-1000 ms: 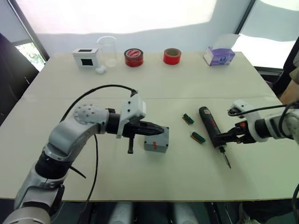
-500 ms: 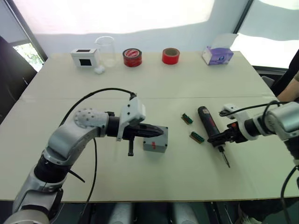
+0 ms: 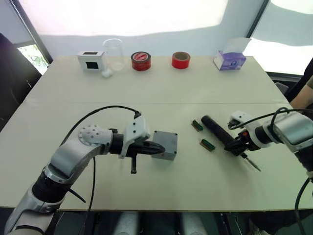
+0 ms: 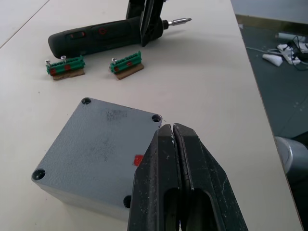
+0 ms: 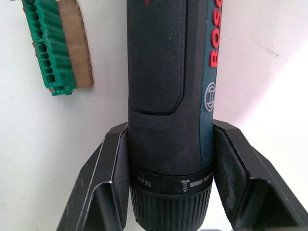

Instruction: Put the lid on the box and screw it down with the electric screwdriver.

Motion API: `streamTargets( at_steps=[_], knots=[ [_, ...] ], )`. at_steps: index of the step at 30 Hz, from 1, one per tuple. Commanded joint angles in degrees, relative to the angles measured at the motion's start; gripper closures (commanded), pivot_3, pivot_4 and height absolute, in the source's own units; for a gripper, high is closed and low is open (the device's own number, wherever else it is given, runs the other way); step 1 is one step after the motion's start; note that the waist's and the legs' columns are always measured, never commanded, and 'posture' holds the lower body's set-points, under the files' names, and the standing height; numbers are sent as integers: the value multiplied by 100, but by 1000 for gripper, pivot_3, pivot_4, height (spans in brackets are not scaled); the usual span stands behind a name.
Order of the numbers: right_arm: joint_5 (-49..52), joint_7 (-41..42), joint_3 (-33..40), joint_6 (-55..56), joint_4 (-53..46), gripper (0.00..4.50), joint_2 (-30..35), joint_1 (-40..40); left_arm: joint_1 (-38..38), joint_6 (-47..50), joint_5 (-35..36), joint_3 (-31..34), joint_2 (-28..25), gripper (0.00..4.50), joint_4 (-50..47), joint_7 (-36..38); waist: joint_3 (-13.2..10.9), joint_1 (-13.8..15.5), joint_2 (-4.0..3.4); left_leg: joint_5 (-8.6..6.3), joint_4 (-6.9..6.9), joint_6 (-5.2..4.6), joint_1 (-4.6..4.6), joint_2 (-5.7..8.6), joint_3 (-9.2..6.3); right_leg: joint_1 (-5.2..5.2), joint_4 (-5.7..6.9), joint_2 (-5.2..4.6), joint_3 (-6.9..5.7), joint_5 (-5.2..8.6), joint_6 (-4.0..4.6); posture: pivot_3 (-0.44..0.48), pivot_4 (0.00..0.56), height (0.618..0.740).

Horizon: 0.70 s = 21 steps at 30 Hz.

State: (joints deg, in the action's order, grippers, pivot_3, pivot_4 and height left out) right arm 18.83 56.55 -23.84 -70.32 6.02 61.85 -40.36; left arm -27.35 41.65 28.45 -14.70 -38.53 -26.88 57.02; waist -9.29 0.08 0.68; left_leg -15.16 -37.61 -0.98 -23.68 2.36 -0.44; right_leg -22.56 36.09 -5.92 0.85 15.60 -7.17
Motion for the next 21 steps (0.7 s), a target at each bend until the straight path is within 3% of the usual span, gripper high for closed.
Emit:
streamTargets(
  at_steps=[1, 6, 8, 11, 13, 15, 17, 21],
  knots=[
    [-121, -74, -22, -112, 143, 2704, -118, 208, -46, -104, 17, 47, -14, 4500, -98, 52, 1, 18, 1, 0, 0, 0, 0, 0, 0, 0, 0, -1, 0, 0, 0, 0, 150, 740],
    [-284, -614, 715, -163, 477, 2704, -373, -67, -109, -200, -12, 97, -37, 4500, 84, 165, 5, 12, 10, 0, -4, 1, 1, -1, 0, 2, -1, -3, 2, -2, 11, 0, 150, 740],
    [-304, -927, 1307, -128, 682, 2704, -487, -517, -117, -211, 23, 194, -47, 4500, 191, 185, 3, -25, 7, 0, -7, 2, 1, -2, 1, 1, -3, -3, 5, -8, 28, 0, 150, 740],
    [-230, -1524, 2228, 40, 870, 2704, -774, -1030, -146, -212, 62, 330, -68, 4500, 354, 227, -27, -62, -59, 1, -20, 2, -17, 4, 9, -17, 2, -7, 13, -13, 27, 0, 150, 740],
    [-162, -1956, 2831, 539, 511, 2704, -1074, -951, -195, -211, 82, 425, -65, 4500, 506, 247, -25, -62, -68, 13, -25, 19, -80, 6, 12, -92, 22, 2, 12, -28, 0, 0, 150, 740],
    [172, -2734, 3955, 1675, -261, 2704, -2033, -755, -289, -225, 33, 455, -60, 4500, 725, 282, -24, -68, -63, 37, -18, 59, -95, -9, 7, -106, 20, 19, 6, -28, 0, 0, 150, 740],
    [486, -3079, 4493, 2010, -995, 2704, -2754, -578, -355, -263, -6, 471, -74, 4500, 913, 343, -25, -104, -64, 41, -1, 65, -96, -18, 10, -113, 16, 38, 7, -26, 2, 0, 150, 740],
    [1804, -3533, 5141, 1140, -2201, 2704, -3995, -261, -603, -287, -151, 464, 76, 4500, 1364, 153, -25, -63, -64, 55, 22, 81, -96, -17, 16, -128, 26, 42, 14, -26, 2, 0, 150, 740]
  ],
)
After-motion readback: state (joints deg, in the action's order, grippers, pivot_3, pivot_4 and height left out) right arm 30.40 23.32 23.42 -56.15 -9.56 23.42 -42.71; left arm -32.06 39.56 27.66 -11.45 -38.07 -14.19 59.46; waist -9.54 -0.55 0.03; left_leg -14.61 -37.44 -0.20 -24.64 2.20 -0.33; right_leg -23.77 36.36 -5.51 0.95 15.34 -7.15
